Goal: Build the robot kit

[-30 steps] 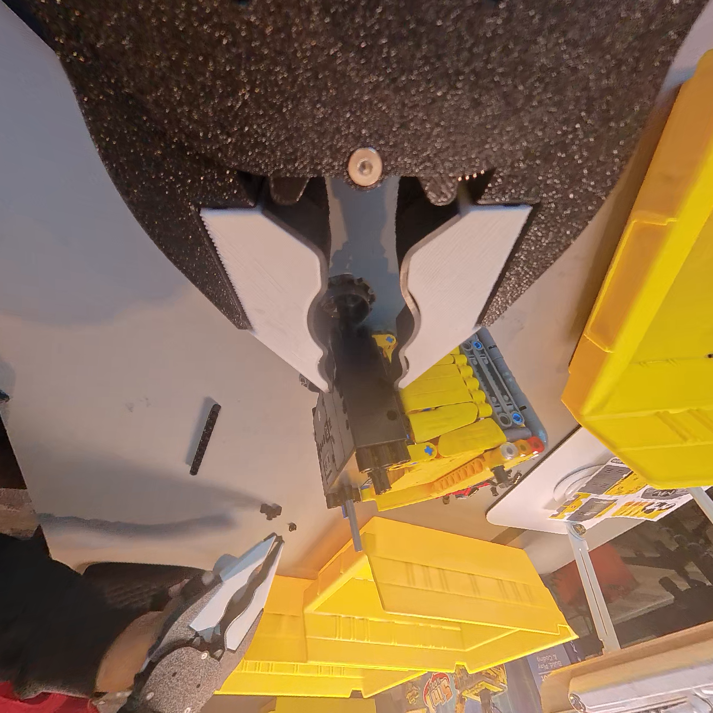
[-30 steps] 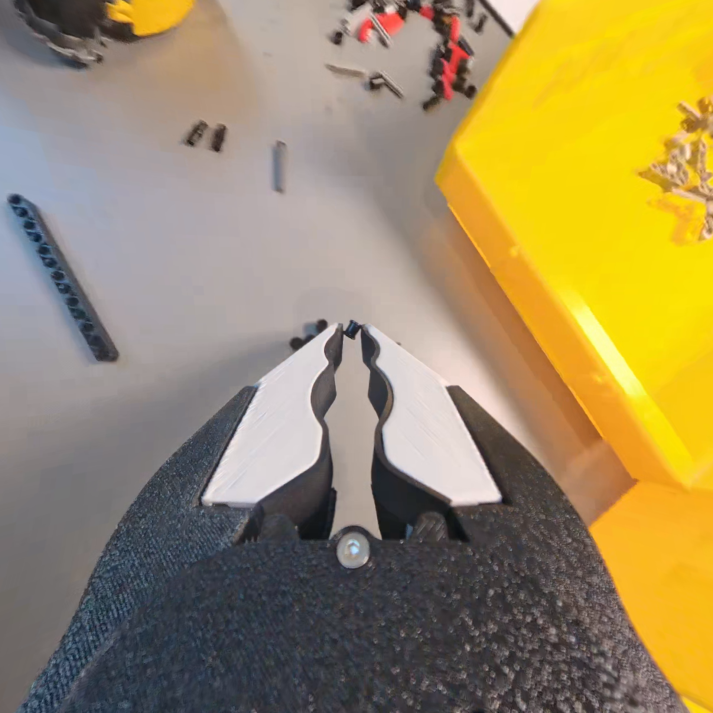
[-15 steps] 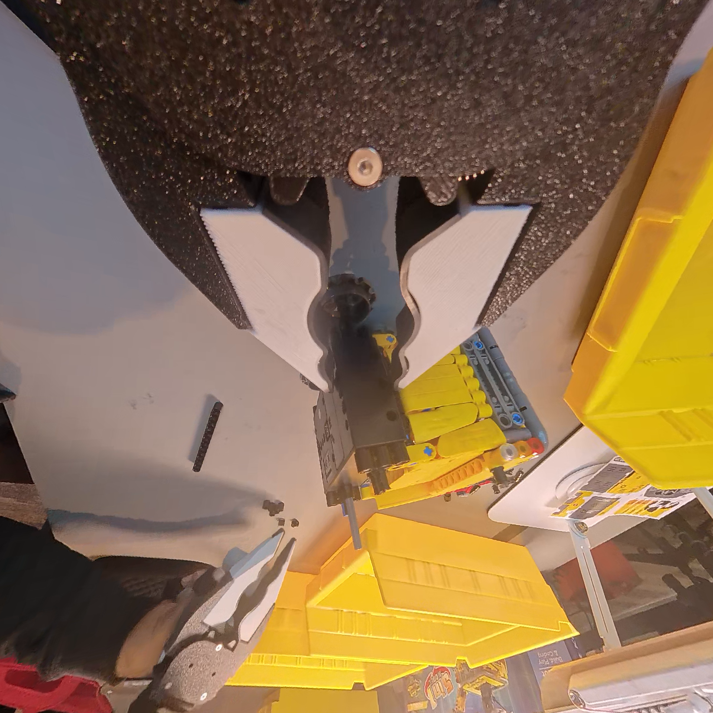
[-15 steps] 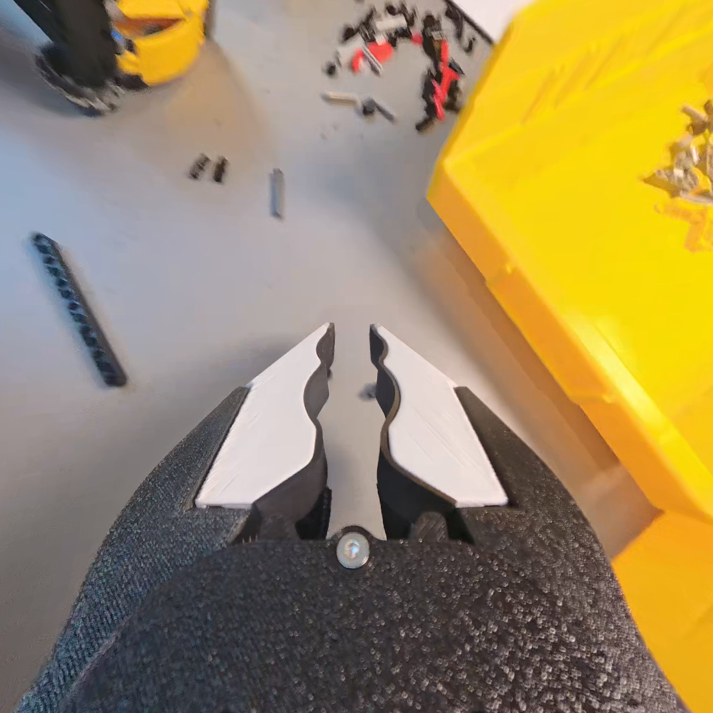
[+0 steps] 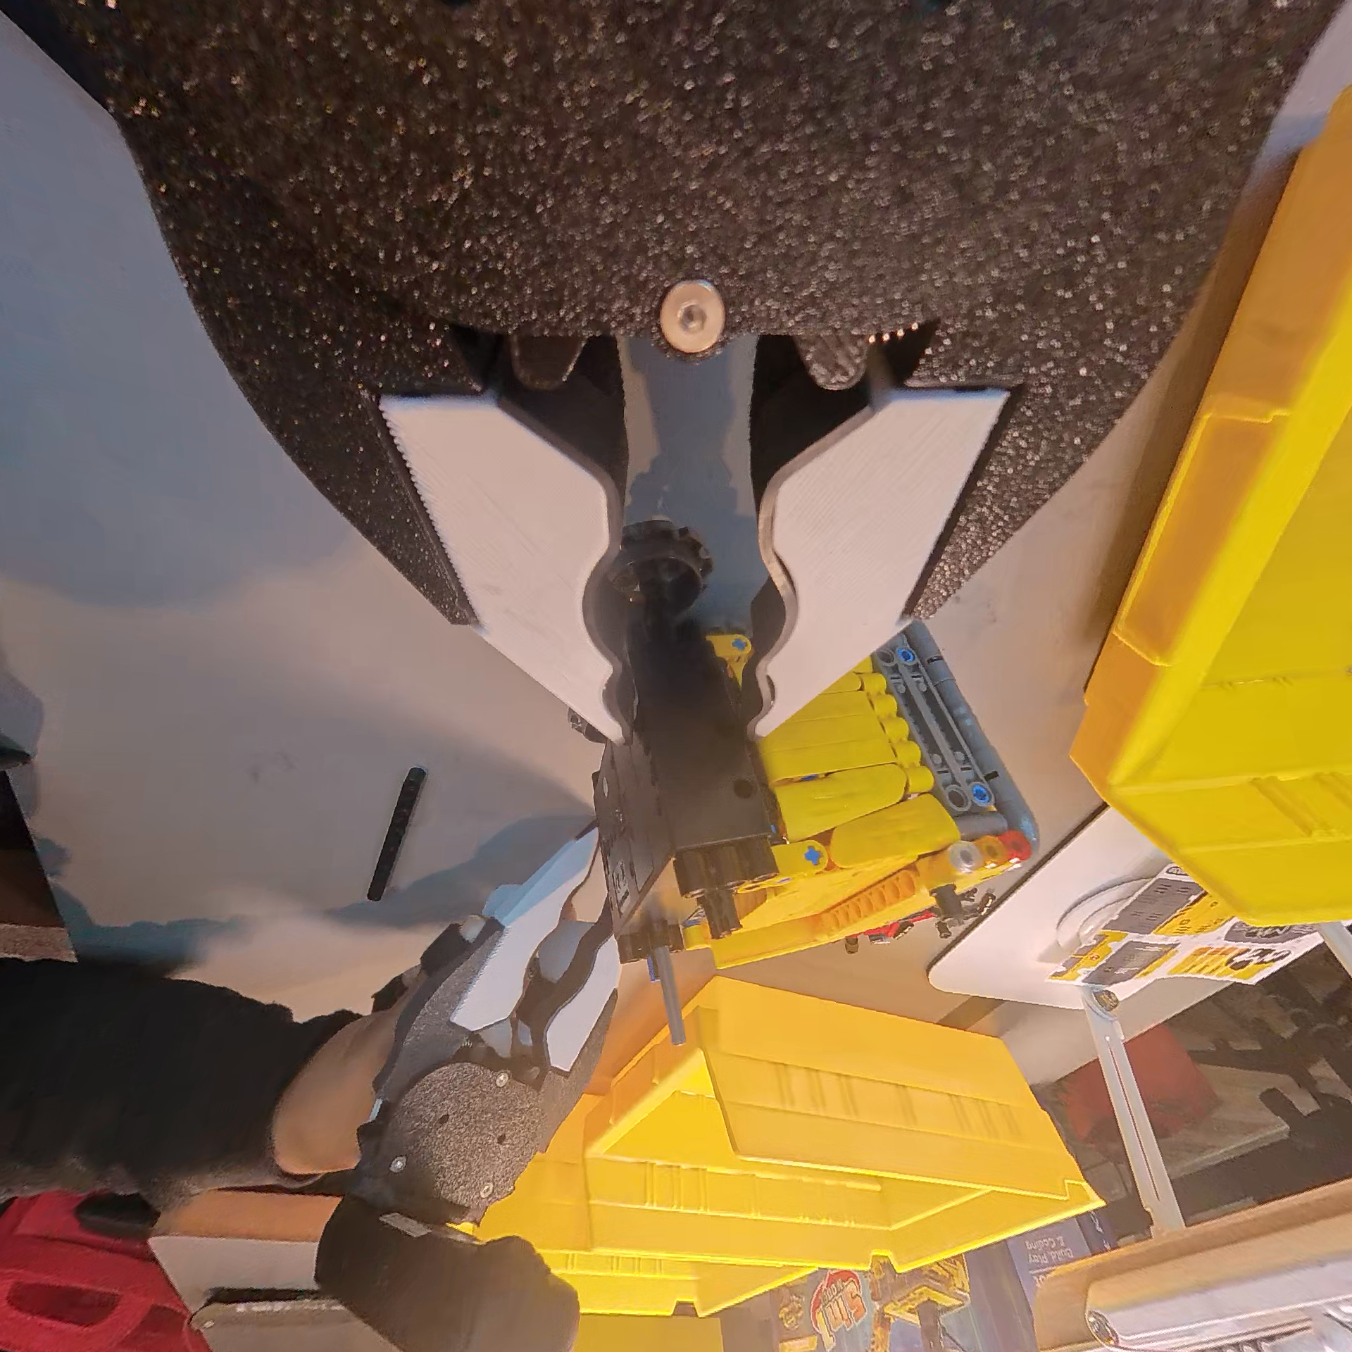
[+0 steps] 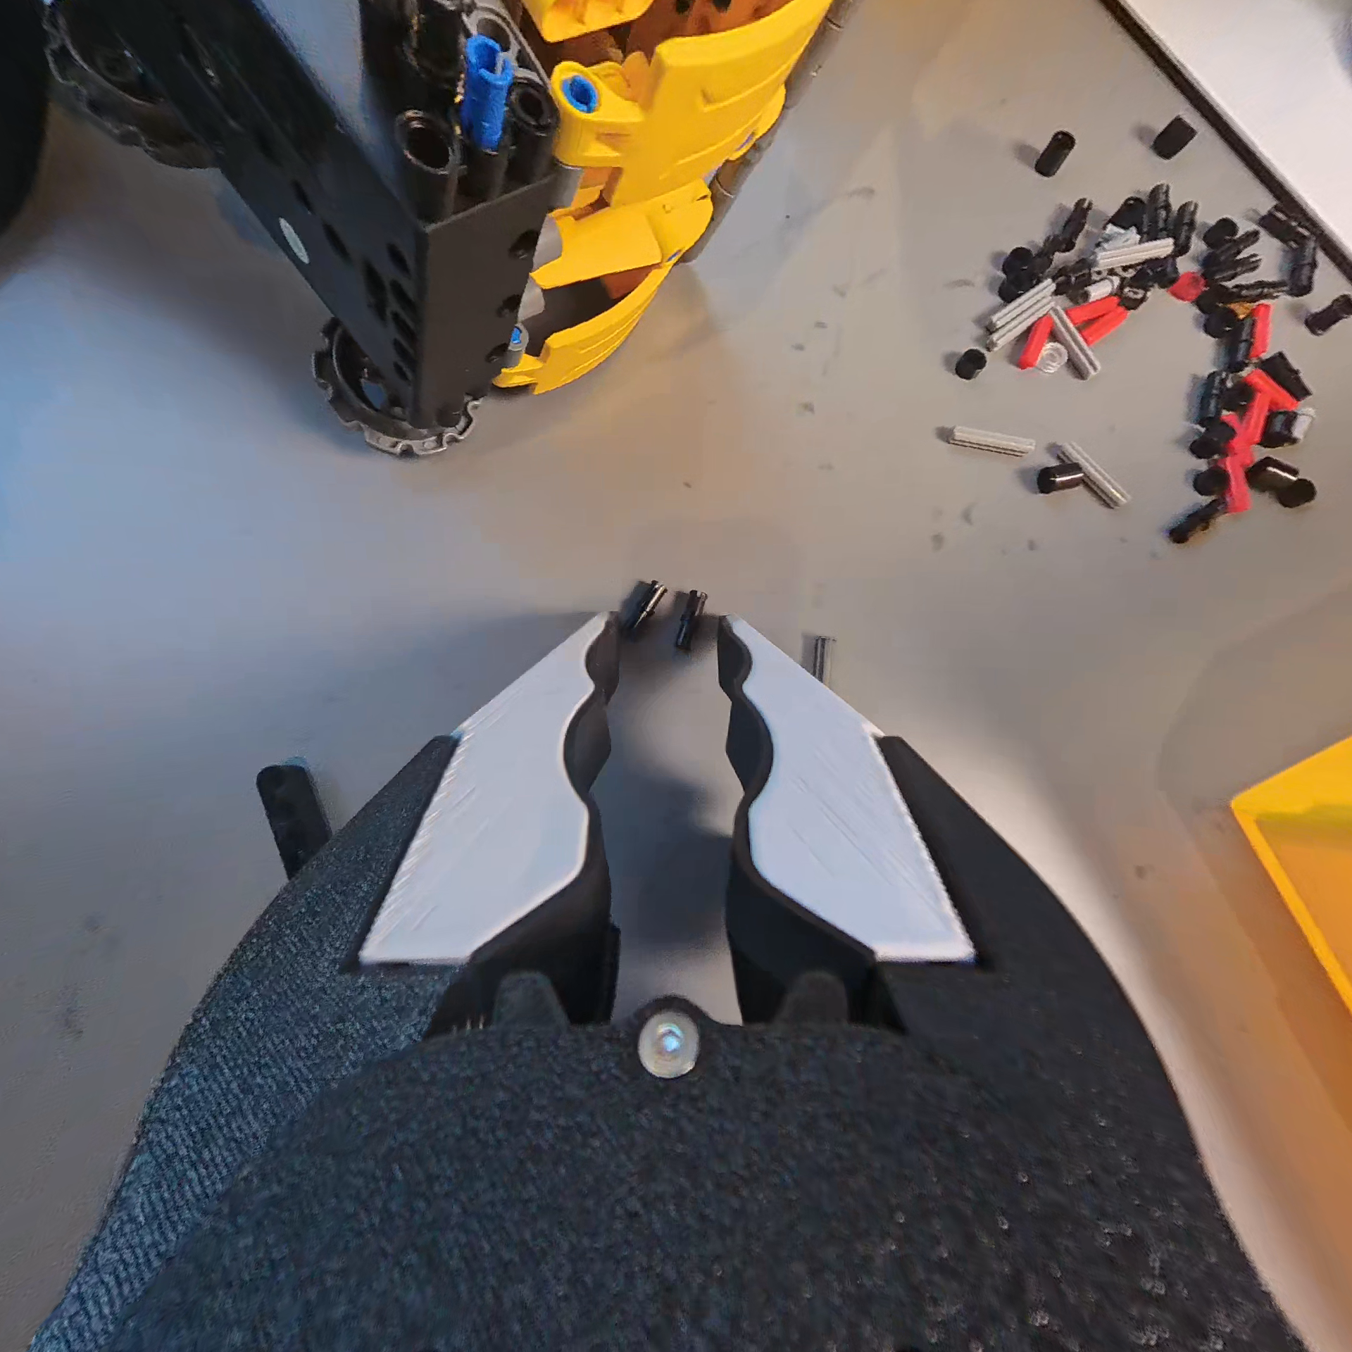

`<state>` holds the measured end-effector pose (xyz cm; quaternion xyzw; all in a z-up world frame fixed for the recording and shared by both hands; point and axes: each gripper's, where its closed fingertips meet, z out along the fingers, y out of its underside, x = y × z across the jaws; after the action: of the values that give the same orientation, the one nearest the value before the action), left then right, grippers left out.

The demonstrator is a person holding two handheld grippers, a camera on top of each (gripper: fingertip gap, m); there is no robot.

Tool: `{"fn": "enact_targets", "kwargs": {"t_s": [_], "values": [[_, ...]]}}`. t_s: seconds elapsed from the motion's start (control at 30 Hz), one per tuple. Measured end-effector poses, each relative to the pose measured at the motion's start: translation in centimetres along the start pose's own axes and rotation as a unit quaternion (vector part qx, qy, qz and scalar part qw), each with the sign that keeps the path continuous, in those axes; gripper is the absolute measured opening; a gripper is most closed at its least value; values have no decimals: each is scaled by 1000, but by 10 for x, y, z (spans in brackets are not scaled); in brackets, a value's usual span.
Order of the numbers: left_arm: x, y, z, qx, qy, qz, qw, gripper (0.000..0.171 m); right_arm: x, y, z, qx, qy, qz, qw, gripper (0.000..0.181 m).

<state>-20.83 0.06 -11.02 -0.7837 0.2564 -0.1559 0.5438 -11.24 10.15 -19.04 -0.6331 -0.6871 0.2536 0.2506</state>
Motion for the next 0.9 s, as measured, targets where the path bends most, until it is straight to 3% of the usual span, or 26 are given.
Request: {"fn": "enact_targets", "kwargs": {"t_s": [0.33,0.57,0.63,0.83,0.9], "values": [[0,0,0,0,1,-1,1000,27,-1,-2,3,-14,-7,-5,1000,11],[0,0,0,-1,2,-1,1000,27,1,-2,2,-7,-19,-9,1000,10],[0,0,0,-1,3,-1,1000,27,1,-6,-6,8,-20,-8,1000,0],[0,0,1,-1,3,-1,1000,27,15,11,-35,5,-2,-2,1000,0],[1,0,1,-1,2,0,1000,27,13,13,-36,7,-9,4,1000,10]]}}
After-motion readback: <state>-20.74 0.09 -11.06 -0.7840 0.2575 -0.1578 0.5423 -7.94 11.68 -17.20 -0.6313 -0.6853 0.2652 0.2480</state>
